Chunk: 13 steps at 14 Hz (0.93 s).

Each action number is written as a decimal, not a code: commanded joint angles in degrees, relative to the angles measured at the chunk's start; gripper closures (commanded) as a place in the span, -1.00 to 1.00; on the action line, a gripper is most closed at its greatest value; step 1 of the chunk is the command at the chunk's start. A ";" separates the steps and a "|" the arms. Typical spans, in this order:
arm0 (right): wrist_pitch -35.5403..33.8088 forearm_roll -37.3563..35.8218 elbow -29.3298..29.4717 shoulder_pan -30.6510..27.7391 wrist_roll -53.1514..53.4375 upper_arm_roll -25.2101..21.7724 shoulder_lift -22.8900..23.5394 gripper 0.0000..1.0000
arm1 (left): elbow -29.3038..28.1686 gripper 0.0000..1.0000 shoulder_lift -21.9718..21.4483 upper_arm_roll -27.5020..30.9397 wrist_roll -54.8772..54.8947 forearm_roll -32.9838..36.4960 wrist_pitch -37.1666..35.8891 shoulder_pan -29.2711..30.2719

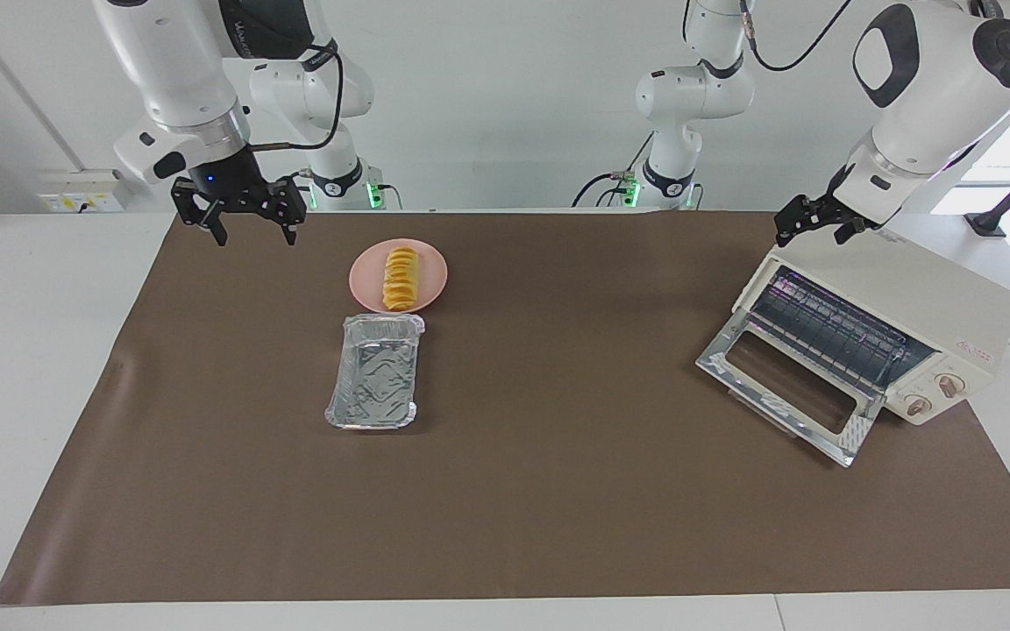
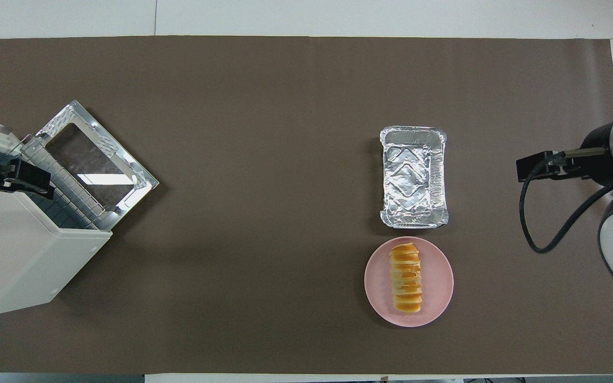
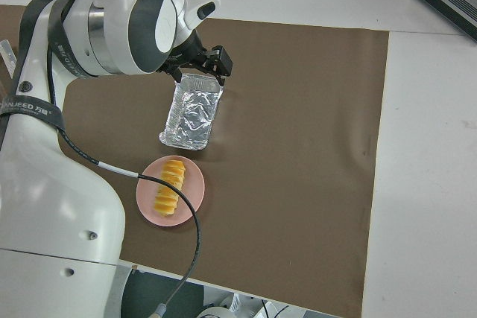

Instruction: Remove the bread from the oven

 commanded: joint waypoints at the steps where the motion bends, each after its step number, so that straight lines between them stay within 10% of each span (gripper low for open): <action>1: 0.02 0.08 -1.11 -2.01 -0.83 0.57 -0.53 -1.00 | -0.66 -1.00 -1.11 -0.11 0.02 1.00 0.71 0.25; 13: 0.11 0.08 -0.93 -1.32 -0.83 -0.13 -0.35 -1.00 | -0.66 -1.00 -1.11 -0.11 0.02 1.00 0.62 0.16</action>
